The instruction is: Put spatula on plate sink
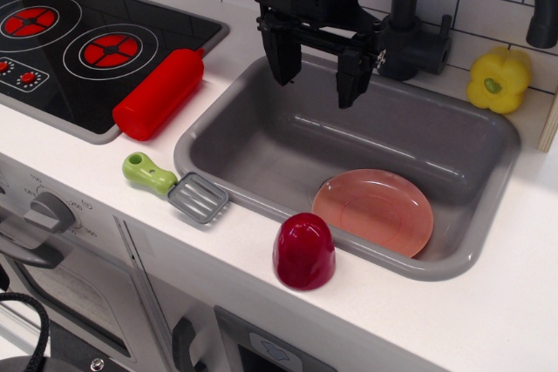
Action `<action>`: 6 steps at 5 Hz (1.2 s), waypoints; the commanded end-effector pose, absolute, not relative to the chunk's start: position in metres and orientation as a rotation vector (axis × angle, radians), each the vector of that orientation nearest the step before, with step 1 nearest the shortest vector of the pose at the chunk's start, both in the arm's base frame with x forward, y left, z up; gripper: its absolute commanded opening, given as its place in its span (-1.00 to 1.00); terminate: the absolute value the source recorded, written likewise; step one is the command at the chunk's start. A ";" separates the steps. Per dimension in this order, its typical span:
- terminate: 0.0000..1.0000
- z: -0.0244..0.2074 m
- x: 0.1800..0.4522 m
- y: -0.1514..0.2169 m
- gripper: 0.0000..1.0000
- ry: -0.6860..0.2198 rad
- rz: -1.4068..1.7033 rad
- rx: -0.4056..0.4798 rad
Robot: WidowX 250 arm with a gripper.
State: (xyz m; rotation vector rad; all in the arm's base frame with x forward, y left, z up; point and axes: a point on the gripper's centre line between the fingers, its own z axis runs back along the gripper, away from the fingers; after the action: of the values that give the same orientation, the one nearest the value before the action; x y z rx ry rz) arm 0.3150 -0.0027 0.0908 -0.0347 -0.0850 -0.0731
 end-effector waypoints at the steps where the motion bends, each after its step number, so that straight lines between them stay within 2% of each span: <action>1: -1.00 0.091 0.315 -0.003 1.00 -0.085 -0.073 -0.035; 3: -1.00 0.093 0.309 0.023 1.00 -0.090 -0.460 0.028; 4: -1.00 0.093 0.301 0.035 1.00 -0.102 -0.696 0.004; 5: -1.00 0.099 0.283 0.047 1.00 -0.098 -0.944 0.003; 6: -1.00 0.106 0.262 0.064 1.00 -0.117 -1.059 0.038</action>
State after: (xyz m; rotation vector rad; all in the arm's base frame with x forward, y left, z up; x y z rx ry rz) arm 0.2531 0.0600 0.0959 0.0075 -0.0855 -1.0628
